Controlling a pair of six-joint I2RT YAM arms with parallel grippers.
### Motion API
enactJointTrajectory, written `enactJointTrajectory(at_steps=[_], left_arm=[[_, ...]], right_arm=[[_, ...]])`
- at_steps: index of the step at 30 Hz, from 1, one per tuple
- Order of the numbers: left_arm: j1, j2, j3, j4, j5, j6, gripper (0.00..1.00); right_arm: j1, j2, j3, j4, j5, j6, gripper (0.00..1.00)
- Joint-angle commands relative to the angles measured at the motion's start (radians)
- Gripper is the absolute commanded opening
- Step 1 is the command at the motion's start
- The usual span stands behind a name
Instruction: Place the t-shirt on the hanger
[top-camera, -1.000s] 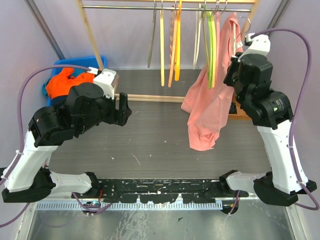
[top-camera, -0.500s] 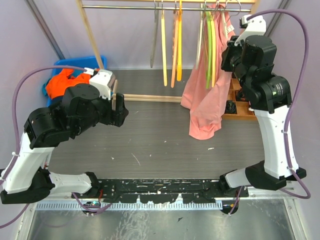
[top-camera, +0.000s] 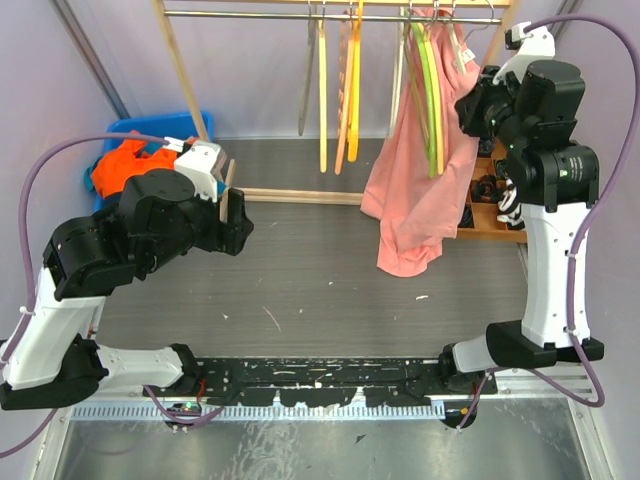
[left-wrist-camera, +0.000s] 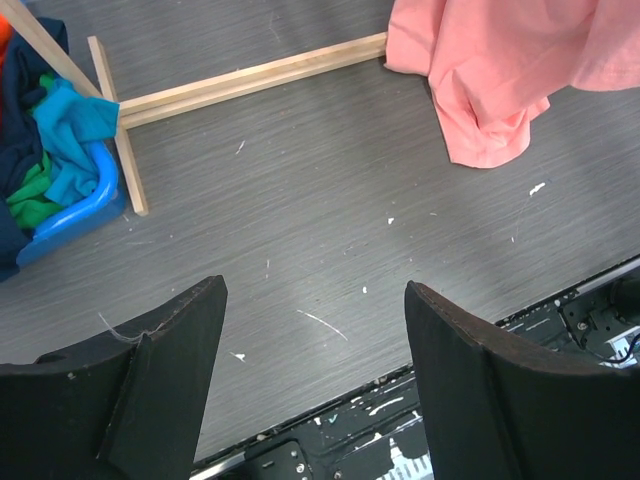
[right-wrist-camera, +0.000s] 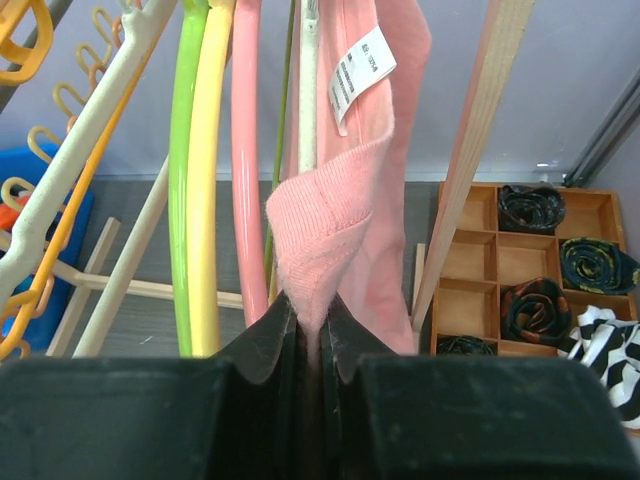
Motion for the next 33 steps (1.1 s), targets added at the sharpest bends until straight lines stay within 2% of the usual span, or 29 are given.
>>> enactJointTrajectory(at_steps=[1, 11, 22, 33], left_arm=[[0.005, -0.003, 0.034, -0.019, -0.009, 0.007, 0.79], [0.005, 0.004, 0.066, -0.057, -0.008, 0.002, 0.78], [0.005, 0.019, 0.082, -0.066, -0.005, 0.0, 0.78], [0.005, 0.035, 0.105, -0.077, 0.006, -0.024, 0.77]], right_arm=[[-0.055, -0.008, 0.005, 0.163, -0.16, 0.031, 0.01], [-0.115, 0.056, 0.027, 0.228, -0.259, 0.085, 0.01], [-0.12, 0.072, 0.019, 0.261, -0.252, 0.082, 0.01], [-0.12, 0.074, 0.051, 0.281, -0.178, 0.063, 0.01]])
